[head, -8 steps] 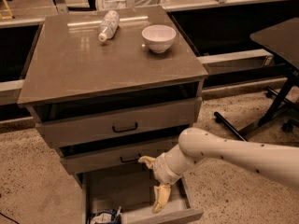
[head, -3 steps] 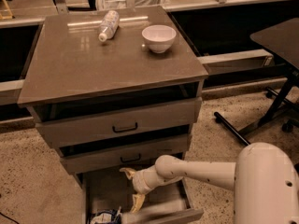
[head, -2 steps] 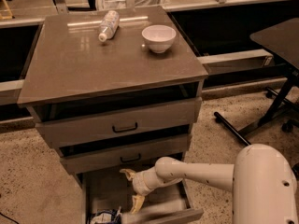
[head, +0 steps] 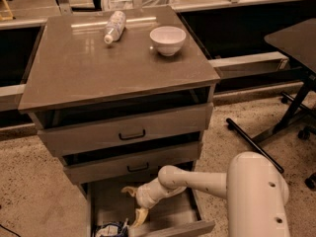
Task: Pick blue chip bag from bottom drawer and place on counter
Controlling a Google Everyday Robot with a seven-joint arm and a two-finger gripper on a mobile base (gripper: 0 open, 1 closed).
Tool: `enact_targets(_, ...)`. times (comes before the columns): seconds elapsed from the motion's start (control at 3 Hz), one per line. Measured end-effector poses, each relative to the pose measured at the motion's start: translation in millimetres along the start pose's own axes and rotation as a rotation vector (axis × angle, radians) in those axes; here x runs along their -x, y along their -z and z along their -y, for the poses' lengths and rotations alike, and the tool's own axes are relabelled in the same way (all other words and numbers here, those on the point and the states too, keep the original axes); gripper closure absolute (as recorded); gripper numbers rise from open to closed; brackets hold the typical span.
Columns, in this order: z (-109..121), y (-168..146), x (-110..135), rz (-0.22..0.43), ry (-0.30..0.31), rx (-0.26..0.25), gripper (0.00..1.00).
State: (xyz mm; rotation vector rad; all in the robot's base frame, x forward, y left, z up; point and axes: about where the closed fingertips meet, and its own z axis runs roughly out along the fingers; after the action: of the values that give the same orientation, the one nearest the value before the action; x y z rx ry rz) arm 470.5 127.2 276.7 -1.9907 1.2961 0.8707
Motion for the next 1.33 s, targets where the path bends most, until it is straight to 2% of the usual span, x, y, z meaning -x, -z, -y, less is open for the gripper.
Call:
enact_targets(0.33,-5.4,-38.3,-20.9,0.01,-0.041,0.074,0.15)
enact_targets(0.67,-8.7,-58.8,-26.5,0.012,-0.05,0.118,0.15)
enact_targets(1.33,-23.9,-96.5,-35.4,0.053,-0.023,0.183,0.23)
